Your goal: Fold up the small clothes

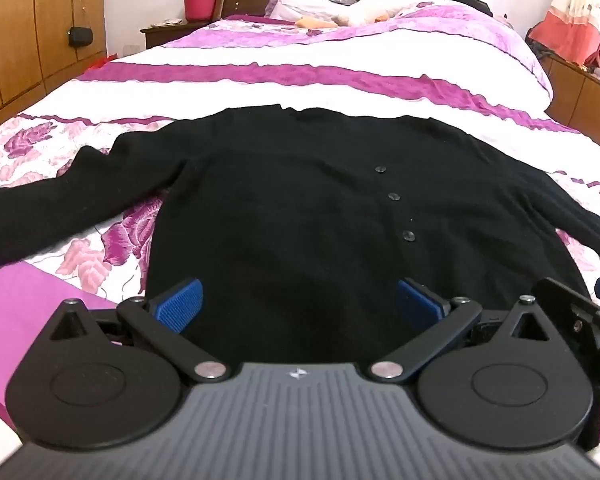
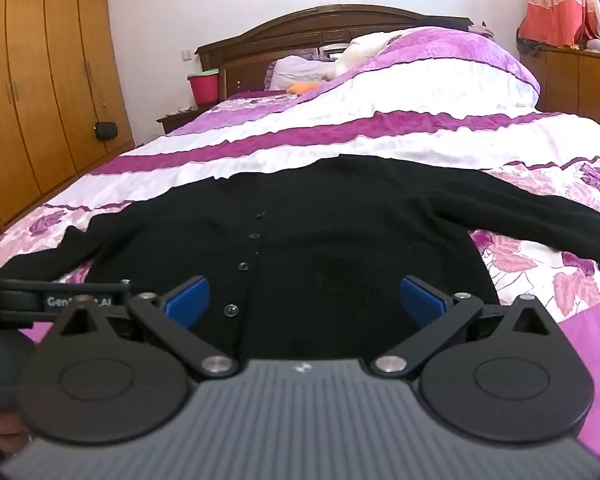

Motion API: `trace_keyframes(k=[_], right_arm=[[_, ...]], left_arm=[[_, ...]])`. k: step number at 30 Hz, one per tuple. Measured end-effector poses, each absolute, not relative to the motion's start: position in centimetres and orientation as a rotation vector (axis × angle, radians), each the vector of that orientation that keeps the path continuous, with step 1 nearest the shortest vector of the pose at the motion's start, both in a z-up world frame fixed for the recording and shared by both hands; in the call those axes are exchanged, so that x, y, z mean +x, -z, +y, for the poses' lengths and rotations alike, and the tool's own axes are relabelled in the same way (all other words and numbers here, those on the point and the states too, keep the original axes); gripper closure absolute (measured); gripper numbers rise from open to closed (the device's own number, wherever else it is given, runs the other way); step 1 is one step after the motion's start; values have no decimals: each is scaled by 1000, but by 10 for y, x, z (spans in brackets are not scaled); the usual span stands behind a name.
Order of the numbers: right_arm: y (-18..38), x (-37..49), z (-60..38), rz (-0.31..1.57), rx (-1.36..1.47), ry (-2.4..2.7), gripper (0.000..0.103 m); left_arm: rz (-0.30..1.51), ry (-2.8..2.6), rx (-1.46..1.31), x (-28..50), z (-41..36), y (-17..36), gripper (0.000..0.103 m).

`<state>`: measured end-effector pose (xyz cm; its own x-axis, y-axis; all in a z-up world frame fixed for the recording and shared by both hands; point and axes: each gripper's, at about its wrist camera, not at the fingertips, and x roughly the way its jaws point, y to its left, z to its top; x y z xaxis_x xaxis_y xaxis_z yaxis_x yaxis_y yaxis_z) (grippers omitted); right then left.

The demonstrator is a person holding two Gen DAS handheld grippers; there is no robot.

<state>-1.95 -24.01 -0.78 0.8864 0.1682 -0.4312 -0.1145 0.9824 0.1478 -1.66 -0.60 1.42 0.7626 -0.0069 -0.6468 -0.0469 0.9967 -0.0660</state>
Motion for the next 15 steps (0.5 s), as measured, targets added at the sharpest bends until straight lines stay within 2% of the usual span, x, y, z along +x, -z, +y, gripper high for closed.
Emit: trace_keyframes(k=[15], right_arm=[[6, -26, -242, 427, 112, -146, 0]], left_arm=[[694, -26, -63, -23, -12, -22, 0]])
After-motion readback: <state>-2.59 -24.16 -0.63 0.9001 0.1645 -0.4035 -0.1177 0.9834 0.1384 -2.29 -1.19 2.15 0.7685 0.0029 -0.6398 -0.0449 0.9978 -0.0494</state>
